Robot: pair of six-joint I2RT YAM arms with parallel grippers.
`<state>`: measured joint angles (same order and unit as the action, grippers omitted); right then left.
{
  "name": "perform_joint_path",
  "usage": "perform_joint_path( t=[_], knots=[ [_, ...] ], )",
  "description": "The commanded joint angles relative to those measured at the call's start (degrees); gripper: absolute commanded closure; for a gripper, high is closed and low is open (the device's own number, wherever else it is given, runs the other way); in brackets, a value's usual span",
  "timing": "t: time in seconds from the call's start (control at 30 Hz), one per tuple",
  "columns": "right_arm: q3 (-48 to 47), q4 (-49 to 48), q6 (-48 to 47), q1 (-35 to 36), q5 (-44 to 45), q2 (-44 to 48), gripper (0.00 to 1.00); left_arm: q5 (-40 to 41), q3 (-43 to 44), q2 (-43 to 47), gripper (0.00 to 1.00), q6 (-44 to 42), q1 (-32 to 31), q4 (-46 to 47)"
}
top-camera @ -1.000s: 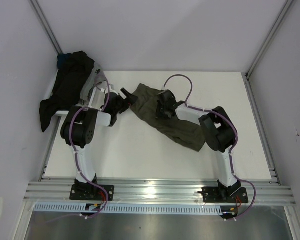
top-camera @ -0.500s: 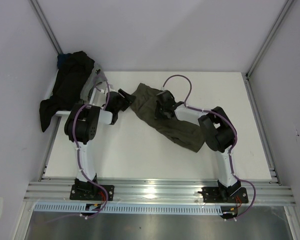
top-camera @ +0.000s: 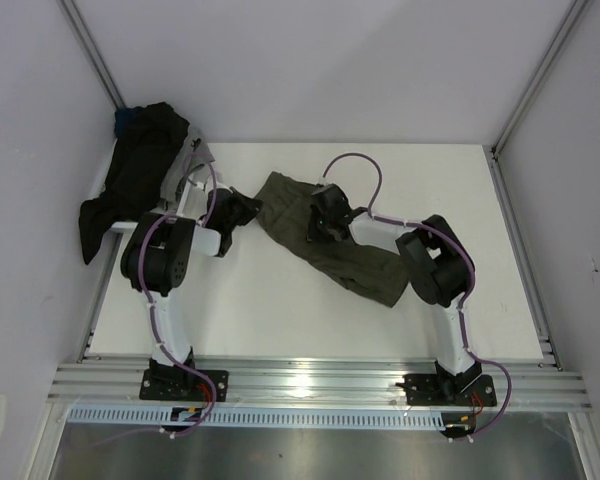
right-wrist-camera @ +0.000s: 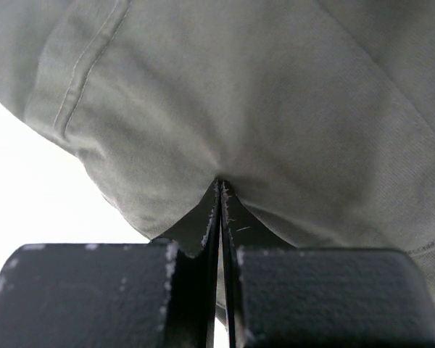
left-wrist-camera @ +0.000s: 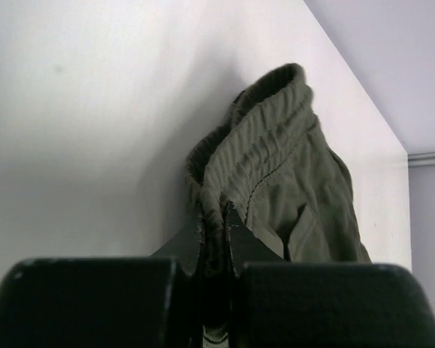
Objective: Fold and stack the shorts
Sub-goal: Fold the shorts
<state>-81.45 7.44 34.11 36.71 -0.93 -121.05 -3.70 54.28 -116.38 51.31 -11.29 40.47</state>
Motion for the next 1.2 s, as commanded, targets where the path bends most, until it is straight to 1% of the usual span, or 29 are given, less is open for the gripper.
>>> perform_joint_path(
  t=[0.0,0.07,0.1,0.17,0.2,0.23,0.3,0.33,0.4,0.43,0.5,0.53,0.57,0.63,0.67,0.8,0.9,1.0,1.17],
  knots=[
    [3.2,2.3,-3.2,1.3,-2.5,2.1,1.00,3.4,-7.6,11.0,1.00,-5.5,-0.3,5.7],
    [3.4,3.3,-5.2,1.5,-2.7,3.8,1.00,6.2,-12.1,14.9,1.00,-6.6,-1.1,6.2],
    [3.5,3.6,-5.8,1.5,-3.0,4.3,1.00,8.4,-14.8,19.1,1.00,-7.6,-1.8,5.9],
    [3.7,4.7,-6.9,1.7,-4.2,6.3,1.00,10.6,-18.7,23.5,1.00,-9.0,-2.7,5.4],
    [3.9,4.9,-7.6,1.7,-4.7,7.0,1.00,12.6,-19.8,27.6,1.00,-10.4,-3.6,5.1],
    [4.8,4.8,-7.8,1.8,-5.6,7.8,0.98,13.5,-23.2,29.7,1.00,-11.1,-4.2,4.7],
    [6.4,4.1,-7.6,2.0,-5.6,10.9,0.96,16.7,-25.4,35.7,1.00,-13.1,-6.2,3.9],
    [8.6,2.8,-7.1,2.3,-4.9,12.1,0.93,18.3,-27.7,37.6,1.00,-13.8,-7.1,3.0],
    [11.2,0.8,-5.5,2.5,-3.7,16.2,0.91,22.6,-29.1,41.2,1.00,-15.2,-10.1,0.5],
    [14.2,-1.1,-4.7,2.6,-1.3,17.7,0.90,24.2,-31.9,44.7,1.00,-15.4,-11.3,0.0],
    [17.4,-3.4,-3.4,2.8,1.3,21.9,0.90,27.2,-34.5,48.0,1.00,-16.0,-14.9,-1.6],
    [18.9,-5.8,-2.0,2.9,4.2,23.0,0.90,30.6,-35.6,51.0,1.00,-16.2,-15.9,-2.4],
    [21.7,-6.8,-1.2,3.0,4.9,24.0,0.90,32.1,-35.8,52.4,1.00,-16.9,-17.0,-3.4],
    [24.4,-11.7,0.2,4.0,7.5,25.8,0.92,34.6,-36.5,55.8,1.00,-17.7,-19.1,-6.2],
    [26.3,-12.6,0.5,4.8,8.8,26.0,0.93,35.3,-37.1,57.0,1.00,-18.3,-19.8,-6.9],
    [29.1,-16.0,1.8,9.4,20.1,25.1,0.98,38.2,-39.5,62.7,1.00,-20.4,-23.8,-7.8],
    [31.3,-17.6,5.4,11.0,23.9,23.9,1.00,39.7,-41.0,67.0,1.00,-21.3,-26.0,-9.3],
    [32.8,-21.1,7.9,11.4,22.6,21.2,1.00,39.9,-44.0,70.9,1.00,-20.6,-27.6,-11.5],
    [33.2,-21.6,10.2,12.4,22.8,17.2,1.00,40.4,-50.1,76.0,1.00,-12.1,-28.2,-16.5]
  ],
)
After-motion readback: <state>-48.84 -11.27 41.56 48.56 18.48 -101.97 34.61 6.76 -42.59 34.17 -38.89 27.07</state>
